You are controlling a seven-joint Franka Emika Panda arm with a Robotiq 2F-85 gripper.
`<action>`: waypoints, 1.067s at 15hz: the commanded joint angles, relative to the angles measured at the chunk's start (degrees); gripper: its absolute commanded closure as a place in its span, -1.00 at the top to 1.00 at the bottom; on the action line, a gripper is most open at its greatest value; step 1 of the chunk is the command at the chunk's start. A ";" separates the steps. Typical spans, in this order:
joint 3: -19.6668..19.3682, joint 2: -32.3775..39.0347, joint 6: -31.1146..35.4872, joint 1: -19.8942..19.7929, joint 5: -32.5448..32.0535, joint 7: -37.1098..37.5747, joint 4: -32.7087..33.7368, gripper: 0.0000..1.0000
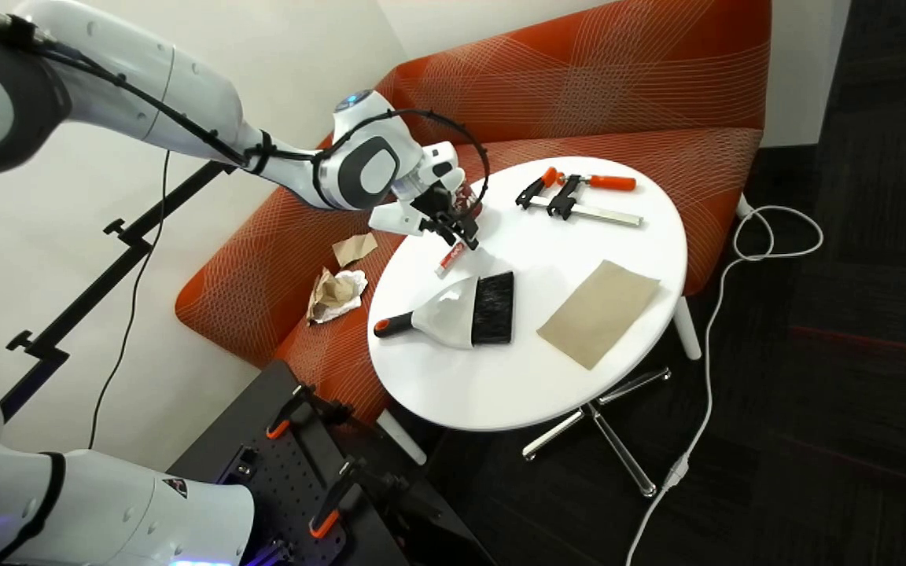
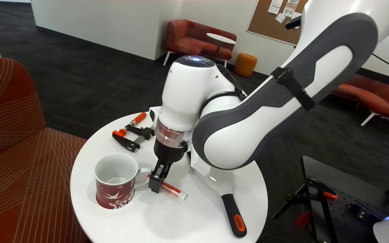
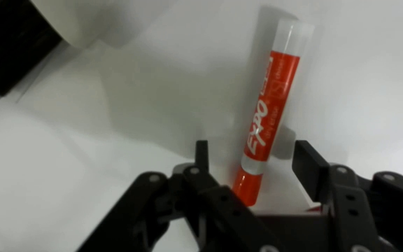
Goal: Put the marker in the mug
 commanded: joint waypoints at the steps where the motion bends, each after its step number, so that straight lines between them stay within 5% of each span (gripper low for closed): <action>1: -0.76 0.40 -2.49 0.71 -0.57 -0.81 1.71 -0.31; 5: -0.71 0.09 -2.89 0.50 -0.41 -0.83 1.47 -0.90; 16: -1.49 -15.22 -7.14 1.21 -0.78 1.02 -7.92 -0.84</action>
